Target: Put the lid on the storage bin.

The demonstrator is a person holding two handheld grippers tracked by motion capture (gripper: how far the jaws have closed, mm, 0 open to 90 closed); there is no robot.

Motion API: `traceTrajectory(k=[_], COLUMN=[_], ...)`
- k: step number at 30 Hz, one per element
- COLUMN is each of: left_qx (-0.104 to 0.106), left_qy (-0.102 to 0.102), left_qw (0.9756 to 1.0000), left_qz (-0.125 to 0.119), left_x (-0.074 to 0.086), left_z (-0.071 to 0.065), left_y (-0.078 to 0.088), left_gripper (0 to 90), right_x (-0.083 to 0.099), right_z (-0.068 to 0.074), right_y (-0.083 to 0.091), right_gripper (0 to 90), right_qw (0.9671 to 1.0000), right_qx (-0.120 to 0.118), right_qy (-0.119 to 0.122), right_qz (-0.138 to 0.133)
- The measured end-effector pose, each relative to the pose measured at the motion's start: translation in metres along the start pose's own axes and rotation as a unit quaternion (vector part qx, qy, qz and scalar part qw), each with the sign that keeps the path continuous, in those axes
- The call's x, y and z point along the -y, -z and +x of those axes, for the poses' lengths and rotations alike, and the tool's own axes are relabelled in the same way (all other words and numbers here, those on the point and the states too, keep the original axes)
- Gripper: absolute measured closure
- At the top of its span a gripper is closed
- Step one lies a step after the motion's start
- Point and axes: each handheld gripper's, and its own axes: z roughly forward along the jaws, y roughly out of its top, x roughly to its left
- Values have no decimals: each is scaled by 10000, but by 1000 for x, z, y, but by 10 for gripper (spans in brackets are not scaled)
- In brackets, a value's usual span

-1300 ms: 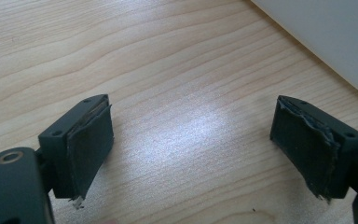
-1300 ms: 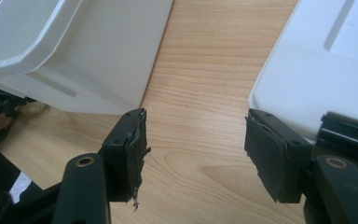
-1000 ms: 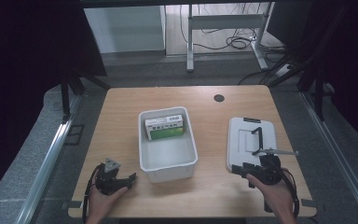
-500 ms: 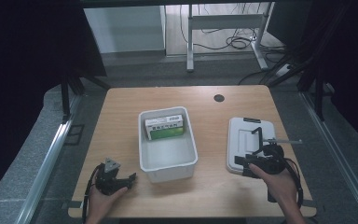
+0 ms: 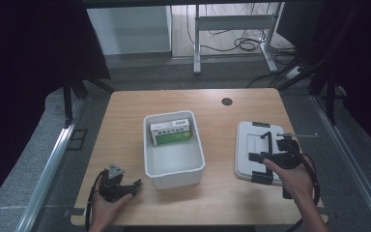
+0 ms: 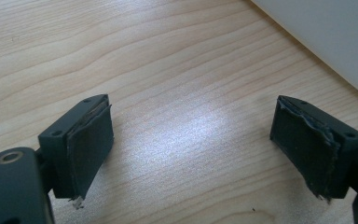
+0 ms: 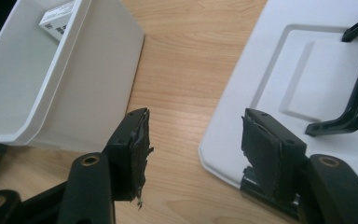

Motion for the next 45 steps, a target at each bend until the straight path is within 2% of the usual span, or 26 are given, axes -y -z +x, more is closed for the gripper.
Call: traceTrajectory(k=[14,29,40,45], left_qx=[-2,-3,-3,-3], left_qy=[8,12,13,14], left_qw=[10000,10000,10000,10000], left_qz=[-7,-8,-5,-5], left_x=[0,0,0,0], left_z=[0,0,0,0], left_y=[0,0,0,0], left_gripper=[130,130,130,130], right_x=[-19,-34,-49,-54], right_z=[-15,-30,-46,-48], right_y=[-2,-7,-12,-15], right_gripper=[423,426,437,446], right_qw=[9999,9992,9971,9958], right_qx=[117,305,515,635], right_qy=[-126,-208,-446,-490], right_qz=[-9,183,328,444])
